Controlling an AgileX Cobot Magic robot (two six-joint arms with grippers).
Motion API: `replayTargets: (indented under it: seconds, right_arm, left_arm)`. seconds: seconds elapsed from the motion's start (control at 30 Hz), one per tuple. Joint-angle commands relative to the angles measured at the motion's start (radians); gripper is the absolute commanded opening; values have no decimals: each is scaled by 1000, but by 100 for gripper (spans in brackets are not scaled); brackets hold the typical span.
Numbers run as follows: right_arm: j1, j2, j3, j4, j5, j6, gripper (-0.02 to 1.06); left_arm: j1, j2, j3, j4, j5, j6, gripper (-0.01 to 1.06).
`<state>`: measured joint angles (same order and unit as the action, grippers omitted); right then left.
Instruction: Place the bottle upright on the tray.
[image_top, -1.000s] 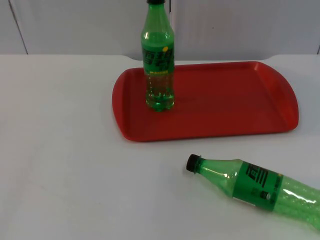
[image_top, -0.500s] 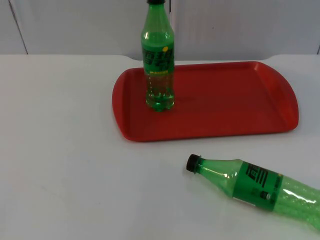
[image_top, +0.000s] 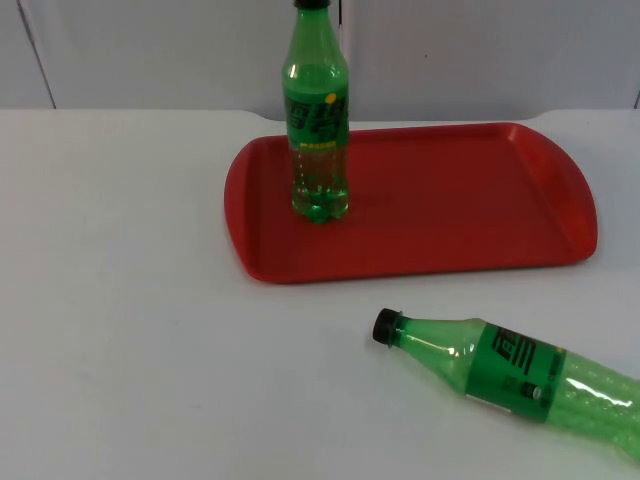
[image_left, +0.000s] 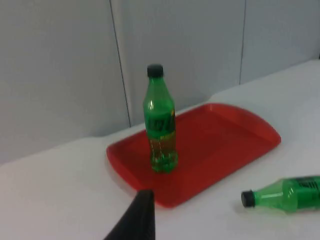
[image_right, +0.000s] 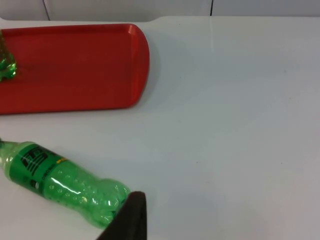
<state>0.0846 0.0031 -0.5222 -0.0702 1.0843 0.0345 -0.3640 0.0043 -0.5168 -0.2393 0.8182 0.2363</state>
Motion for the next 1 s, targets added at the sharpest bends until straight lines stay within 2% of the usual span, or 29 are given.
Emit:
replayTargets:
  seconds: [0.0,0.2,0.33,0.67,0.97]
  right_arm:
    - [-2,-3,7,-3,-8,-1,105]
    - [-2,-3,7,-3,-8,-1,105]
    - [-2,-3,7,-3,-8,-1,105]
    - [-2,-3,7,-3,-8,-1,105]
    - [-2,-3,7,-3,-8,-1,105]
  left_arm:
    - [4,-4,4,5,45,-18,105]
    - [4,-4,4,21,72,-34,105]
    - [4,-4,4,28,119,-34,105]
    - [4,-4,4,27,122,-38,105]
    - [4,-4,1,74,142,-116,105]
